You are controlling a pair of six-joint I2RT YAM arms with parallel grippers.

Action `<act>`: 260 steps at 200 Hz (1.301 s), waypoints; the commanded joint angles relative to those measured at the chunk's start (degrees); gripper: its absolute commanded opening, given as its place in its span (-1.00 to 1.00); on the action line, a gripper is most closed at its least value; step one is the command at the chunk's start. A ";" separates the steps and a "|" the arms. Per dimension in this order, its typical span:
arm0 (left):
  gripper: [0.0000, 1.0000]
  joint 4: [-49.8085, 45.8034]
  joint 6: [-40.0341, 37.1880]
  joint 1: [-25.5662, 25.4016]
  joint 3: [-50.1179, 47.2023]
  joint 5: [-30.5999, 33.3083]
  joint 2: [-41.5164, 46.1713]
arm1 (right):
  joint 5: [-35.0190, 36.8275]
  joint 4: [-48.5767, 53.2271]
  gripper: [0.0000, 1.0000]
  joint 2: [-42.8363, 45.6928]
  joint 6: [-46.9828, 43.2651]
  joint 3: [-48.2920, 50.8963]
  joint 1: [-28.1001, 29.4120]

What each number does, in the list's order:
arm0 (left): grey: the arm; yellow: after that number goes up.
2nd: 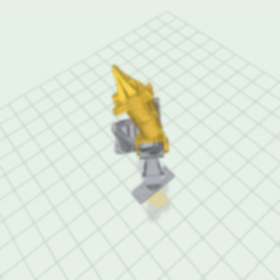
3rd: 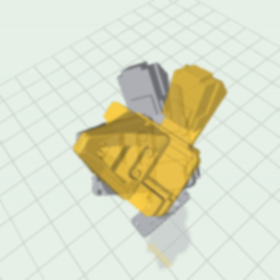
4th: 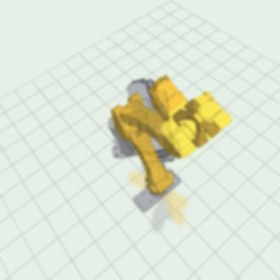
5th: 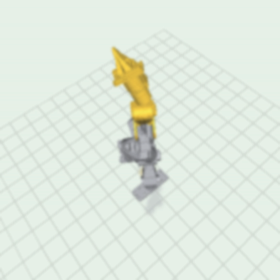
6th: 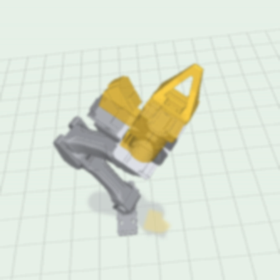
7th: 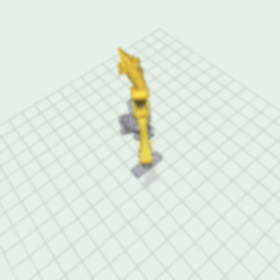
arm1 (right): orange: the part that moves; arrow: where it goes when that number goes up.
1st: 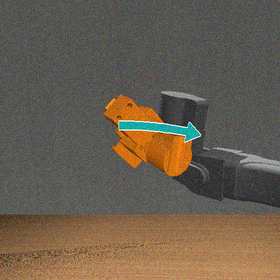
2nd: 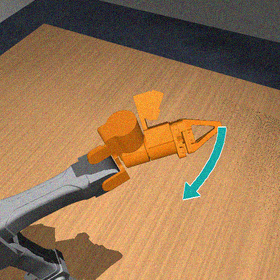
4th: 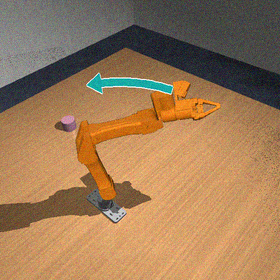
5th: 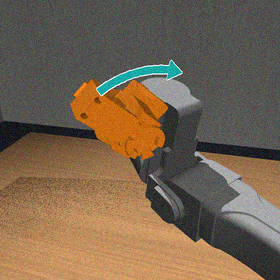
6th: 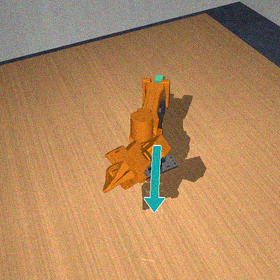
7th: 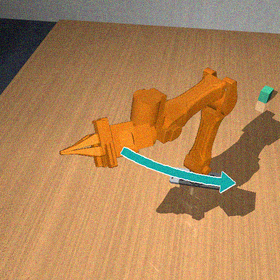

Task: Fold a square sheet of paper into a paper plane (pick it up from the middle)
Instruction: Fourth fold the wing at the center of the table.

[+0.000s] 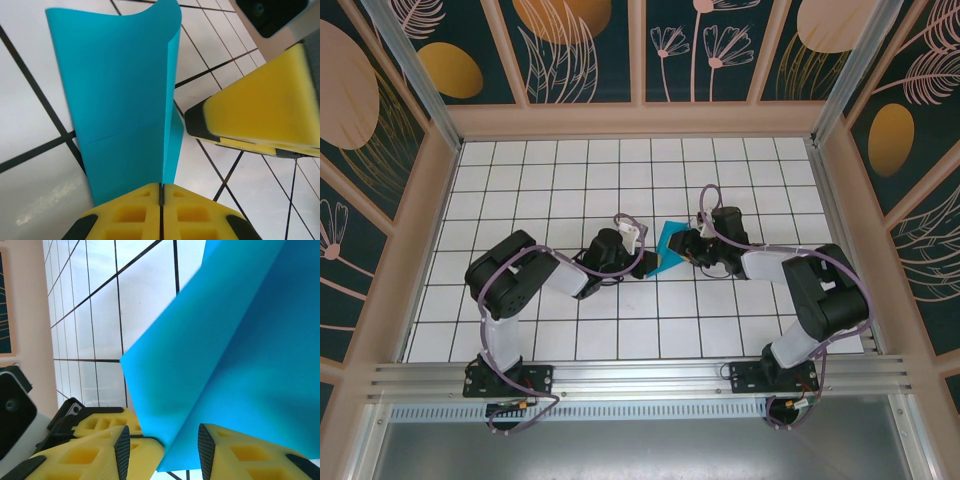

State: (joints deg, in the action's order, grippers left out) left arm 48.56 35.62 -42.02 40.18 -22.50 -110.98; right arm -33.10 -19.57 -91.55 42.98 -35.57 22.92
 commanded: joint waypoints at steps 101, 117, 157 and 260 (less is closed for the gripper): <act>-0.84 -3.20 12.14 -0.01 3.06 -0.51 -1.13 | 2.07 1.64 -0.13 -5.33 -2.64 -2.39 -0.56; -0.84 -2.70 13.58 0.13 3.26 -0.98 -1.82 | 2.08 1.48 -0.13 -5.80 -2.61 -2.65 -0.59; -0.83 -1.77 14.94 0.75 3.06 -1.52 -1.77 | 2.45 2.06 -0.14 -7.53 -2.51 -3.58 -0.68; -0.45 -2.44 10.53 0.85 4.90 -3.07 -3.49 | 4.08 6.36 -0.13 -10.73 -2.48 -5.98 -0.53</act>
State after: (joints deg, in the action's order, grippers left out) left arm 46.26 48.82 -41.54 43.42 -24.32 -113.16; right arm -32.03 -14.24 -98.83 41.89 -40.47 22.46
